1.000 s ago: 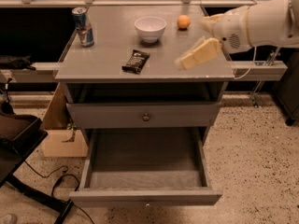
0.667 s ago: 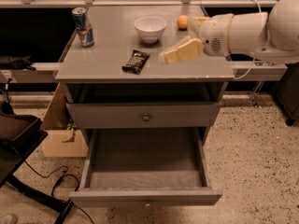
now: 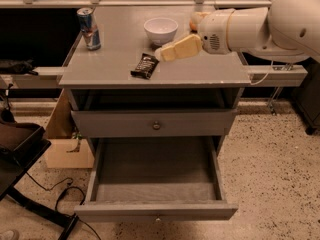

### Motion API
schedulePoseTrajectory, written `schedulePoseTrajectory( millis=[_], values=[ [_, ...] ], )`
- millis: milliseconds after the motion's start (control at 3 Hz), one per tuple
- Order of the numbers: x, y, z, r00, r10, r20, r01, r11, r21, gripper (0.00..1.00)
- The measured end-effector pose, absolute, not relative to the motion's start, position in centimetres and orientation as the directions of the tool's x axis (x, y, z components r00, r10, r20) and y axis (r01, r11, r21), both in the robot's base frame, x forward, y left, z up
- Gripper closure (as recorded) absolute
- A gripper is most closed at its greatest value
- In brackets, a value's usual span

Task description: Place redbull can into middle drawer

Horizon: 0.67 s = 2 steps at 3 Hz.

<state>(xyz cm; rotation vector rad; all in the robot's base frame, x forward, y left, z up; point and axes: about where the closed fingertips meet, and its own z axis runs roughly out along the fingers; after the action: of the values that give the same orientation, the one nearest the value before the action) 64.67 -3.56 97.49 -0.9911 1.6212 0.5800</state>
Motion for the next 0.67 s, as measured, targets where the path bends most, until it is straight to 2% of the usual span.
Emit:
schedulePoseTrajectory(
  millis=[333,667],
  values=[
    [69.6,-1.5,98.7,-0.004,-0.268,-0.963,-0.824,0.546,-0.148,0.0],
    [74.2,1.0,99.6,-0.014,-0.281,-0.96,-0.803,0.575,-0.157,0.0]
  ],
)
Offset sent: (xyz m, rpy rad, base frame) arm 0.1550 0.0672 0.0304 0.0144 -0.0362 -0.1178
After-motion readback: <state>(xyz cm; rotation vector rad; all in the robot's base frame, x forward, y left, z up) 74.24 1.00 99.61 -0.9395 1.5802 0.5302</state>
